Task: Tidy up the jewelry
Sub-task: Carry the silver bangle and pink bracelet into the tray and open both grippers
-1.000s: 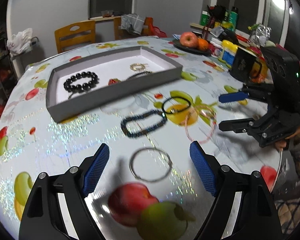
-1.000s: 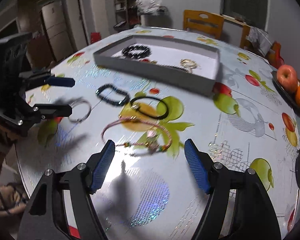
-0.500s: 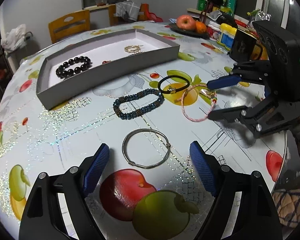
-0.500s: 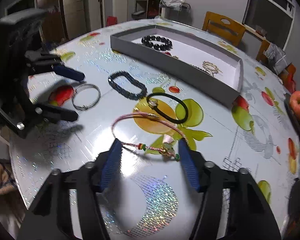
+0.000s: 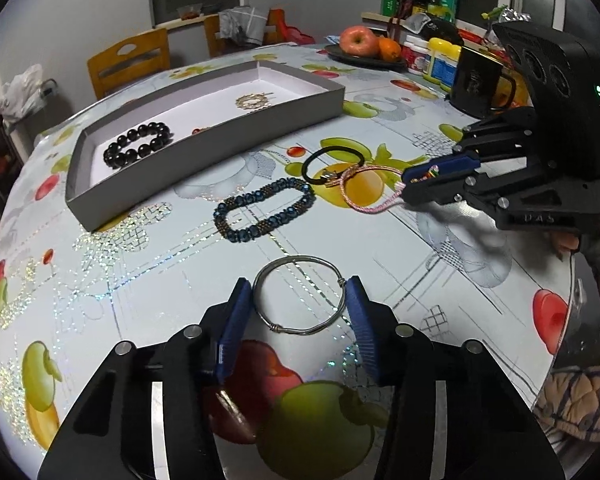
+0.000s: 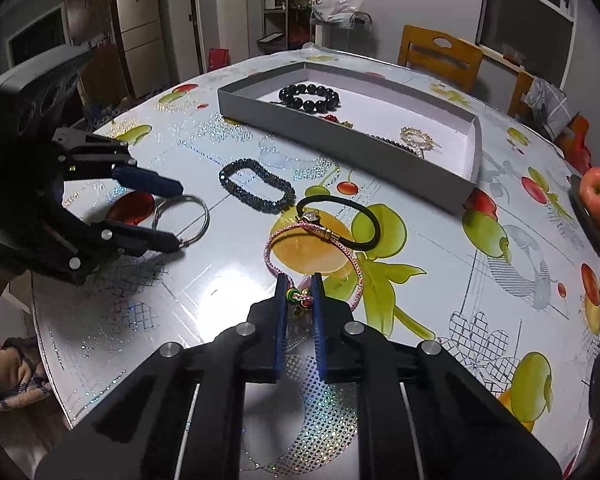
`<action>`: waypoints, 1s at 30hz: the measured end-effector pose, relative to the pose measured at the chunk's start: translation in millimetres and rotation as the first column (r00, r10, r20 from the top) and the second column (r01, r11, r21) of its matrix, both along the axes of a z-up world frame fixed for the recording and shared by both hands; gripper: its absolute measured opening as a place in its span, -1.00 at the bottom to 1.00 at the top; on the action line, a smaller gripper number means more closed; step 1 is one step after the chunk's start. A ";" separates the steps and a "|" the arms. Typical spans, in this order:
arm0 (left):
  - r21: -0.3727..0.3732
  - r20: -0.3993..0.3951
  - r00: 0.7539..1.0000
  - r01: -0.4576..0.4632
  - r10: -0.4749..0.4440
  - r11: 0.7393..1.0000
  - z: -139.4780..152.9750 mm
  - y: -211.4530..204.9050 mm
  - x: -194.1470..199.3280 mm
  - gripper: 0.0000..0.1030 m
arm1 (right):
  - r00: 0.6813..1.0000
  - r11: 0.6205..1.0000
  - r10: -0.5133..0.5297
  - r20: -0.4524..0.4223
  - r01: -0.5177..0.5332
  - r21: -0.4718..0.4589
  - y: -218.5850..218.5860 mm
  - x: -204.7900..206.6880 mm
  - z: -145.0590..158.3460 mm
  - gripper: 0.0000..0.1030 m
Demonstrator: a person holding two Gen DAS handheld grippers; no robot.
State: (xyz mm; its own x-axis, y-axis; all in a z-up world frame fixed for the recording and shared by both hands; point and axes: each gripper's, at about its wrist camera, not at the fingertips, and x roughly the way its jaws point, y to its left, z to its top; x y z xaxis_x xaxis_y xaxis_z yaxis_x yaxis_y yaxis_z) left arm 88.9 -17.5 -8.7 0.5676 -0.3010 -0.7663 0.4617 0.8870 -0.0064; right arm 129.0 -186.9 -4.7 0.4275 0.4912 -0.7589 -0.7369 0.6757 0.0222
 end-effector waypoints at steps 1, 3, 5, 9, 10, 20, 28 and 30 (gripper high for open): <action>-0.001 0.000 1.000 0.000 0.000 1.000 0.1 0.1 -0.3 -0.02 | 1.000 1.000 -0.001 0.002 0.001 0.003 -0.4 -0.3 1.3 -0.79; -0.005 0.000 1.000 -0.005 0.005 1.000 0.2 0.6 -0.9 -0.03 | 1.000 1.000 -0.004 0.007 0.004 0.009 -1.1 -1.4 4.2 -0.79; -0.010 -0.002 1.000 -0.008 0.008 1.000 0.9 1.3 -1.3 -0.03 | 1.000 1.000 -0.005 0.015 0.005 0.014 -1.9 -2.2 9.0 -0.79; -0.024 0.004 1.000 -0.016 0.016 1.000 6.5 3.4 -1.2 -0.03 | 0.999 1.000 -0.009 0.037 0.008 0.028 -3.2 -3.6 20.5 -0.79; -0.027 0.006 1.000 -0.016 0.016 1.000 8.3 3.4 -1.1 -0.03 | 0.999 0.999 -0.010 0.043 0.009 0.031 -3.2 -3.7 23.6 -0.79; -0.026 0.048 0.999 -0.023 0.024 0.999 24.7 3.3 0.0 -0.03 | 0.997 0.996 -0.030 0.072 0.024 0.090 -4.9 1.7 46.6 -0.79; -0.034 0.087 0.995 -0.044 0.047 0.998 42.7 6.3 5.6 -0.03 | 0.996 0.988 -0.045 0.080 0.033 0.149 -1.4 12.1 62.9 -0.79; -0.025 0.105 0.993 -0.046 0.048 0.999 50.5 6.5 8.0 -0.03 | 0.995 0.987 -0.047 0.085 0.033 0.160 0.3 14.9 68.4 -0.79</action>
State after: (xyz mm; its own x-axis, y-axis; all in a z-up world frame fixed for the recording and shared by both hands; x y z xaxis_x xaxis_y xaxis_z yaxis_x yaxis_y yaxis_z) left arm 97.0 -11.0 41.9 0.6586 -0.2888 -0.6948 0.4185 0.9080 0.0193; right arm 143.9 -186.6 63.7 0.5111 0.5834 -0.6311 -0.7133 0.6976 0.0672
